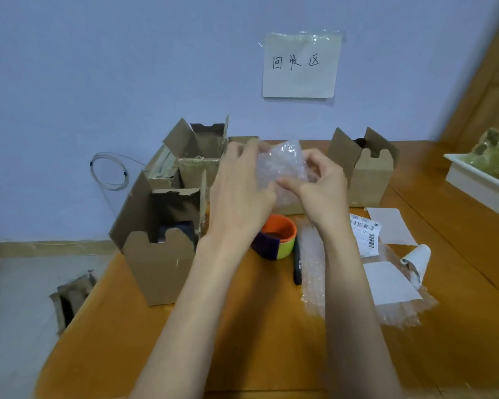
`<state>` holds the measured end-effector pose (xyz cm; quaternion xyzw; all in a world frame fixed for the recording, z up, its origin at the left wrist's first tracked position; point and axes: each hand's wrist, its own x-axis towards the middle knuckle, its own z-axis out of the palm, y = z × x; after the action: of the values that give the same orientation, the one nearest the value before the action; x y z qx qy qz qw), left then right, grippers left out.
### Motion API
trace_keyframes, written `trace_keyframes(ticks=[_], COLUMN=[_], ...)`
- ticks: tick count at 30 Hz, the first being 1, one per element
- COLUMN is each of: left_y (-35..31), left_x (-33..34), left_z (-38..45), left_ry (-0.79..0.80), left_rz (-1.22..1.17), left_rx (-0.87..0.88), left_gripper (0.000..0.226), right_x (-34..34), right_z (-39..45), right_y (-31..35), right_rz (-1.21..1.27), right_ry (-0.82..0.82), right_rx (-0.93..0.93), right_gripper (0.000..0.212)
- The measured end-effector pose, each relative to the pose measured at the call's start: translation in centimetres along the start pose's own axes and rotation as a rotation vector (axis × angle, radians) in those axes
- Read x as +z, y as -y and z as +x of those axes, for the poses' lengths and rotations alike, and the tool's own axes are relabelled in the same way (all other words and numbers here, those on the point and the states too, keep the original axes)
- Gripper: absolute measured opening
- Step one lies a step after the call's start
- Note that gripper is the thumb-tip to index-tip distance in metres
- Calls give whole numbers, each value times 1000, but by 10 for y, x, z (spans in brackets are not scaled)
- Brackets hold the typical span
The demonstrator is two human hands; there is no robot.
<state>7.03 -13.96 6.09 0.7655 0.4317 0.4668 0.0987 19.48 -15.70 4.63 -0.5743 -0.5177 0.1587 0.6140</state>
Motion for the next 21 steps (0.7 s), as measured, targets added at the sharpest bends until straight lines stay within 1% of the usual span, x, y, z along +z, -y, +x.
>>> trace_keyframes(ticks=[1,3,5,7,10,12,14,15,16,19,20,21], left_y=[1,6,16,32,62,76,83,85,88,101,106,110], left_x=[-17,-53,-88,-116,-136,-138,-133,-129,-124,-111,-108,-105], left_z=[7,20,31,41,46,46,48,49,51,59,61,63], left_ry=[-71,-187,-208,-104,193,382,528,568,585,566,548,537], left_rz=[21,139,232,243,317,409,432,421,422,496,530,557], left_rx=[12,0,-86,-233,-440,-493,-506,-513,-514,-482,-461,-436], left_gripper=[40,31,24,21,23,23,25,25,24,27,31,34], right_x=[9,32,58,84,116,132,143,147,149,157,159,161], right_z=[5,12,17,20,22,21,21,21,21,23,22,20], right_y=[14,41,59,69,66,62,61,63,65,65,64,63], right_rz=[9,20,-8,-132,-413,-568,-675,-722,-765,-799,-791,-781], right_ry=[7,43,107,196,357,421,448,453,461,524,550,568], right_rx=[-65,-161,-222,-257,-283,-242,-199,-195,-193,-136,-111,-95], right_gripper=[25,32,30,29,21,18,13,11,14,36,35,28])
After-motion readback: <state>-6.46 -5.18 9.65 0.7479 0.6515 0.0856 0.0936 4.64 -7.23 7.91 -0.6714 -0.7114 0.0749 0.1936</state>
